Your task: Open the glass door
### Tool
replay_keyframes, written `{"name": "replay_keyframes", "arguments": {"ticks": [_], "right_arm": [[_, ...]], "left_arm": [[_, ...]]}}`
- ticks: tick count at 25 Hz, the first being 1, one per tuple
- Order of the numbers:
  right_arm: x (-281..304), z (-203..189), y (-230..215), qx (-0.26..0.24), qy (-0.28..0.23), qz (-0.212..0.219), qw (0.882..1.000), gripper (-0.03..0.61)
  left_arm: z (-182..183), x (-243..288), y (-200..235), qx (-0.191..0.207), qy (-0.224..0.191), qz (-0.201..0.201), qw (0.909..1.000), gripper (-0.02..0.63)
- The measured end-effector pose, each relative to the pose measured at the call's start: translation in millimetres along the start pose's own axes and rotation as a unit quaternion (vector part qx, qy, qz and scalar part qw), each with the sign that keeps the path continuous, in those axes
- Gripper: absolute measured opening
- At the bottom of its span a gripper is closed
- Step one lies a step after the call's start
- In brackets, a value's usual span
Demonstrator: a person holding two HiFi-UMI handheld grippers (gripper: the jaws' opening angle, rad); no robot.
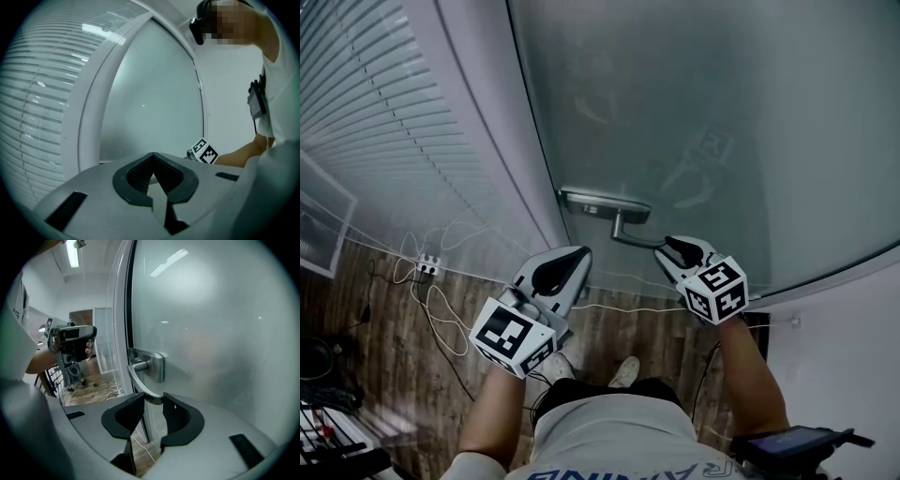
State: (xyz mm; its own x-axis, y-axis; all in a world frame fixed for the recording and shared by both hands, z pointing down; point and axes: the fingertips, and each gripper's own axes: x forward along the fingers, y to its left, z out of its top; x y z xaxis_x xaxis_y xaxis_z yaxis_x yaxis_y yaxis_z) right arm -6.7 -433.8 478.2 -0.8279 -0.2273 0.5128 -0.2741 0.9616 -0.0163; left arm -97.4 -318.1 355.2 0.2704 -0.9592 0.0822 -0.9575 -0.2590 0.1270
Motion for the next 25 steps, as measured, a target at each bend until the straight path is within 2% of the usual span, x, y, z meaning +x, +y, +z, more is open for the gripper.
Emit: {"name": "replay_keyframes", "arguments": {"ticks": [11, 25], "right_arm": [[-4, 15, -15, 0.006, 0.001, -0.008, 1.000, 0.126], [24, 15, -42, 0.012, -0.004, -0.026, 1.000, 0.126]], "left_arm": [[11, 2, -7, 0.001, -0.007, 0.002, 1.0000, -0.002], [-6, 1, -7, 0.002, -0.010, 0.008, 0.9999, -0.002]]}}
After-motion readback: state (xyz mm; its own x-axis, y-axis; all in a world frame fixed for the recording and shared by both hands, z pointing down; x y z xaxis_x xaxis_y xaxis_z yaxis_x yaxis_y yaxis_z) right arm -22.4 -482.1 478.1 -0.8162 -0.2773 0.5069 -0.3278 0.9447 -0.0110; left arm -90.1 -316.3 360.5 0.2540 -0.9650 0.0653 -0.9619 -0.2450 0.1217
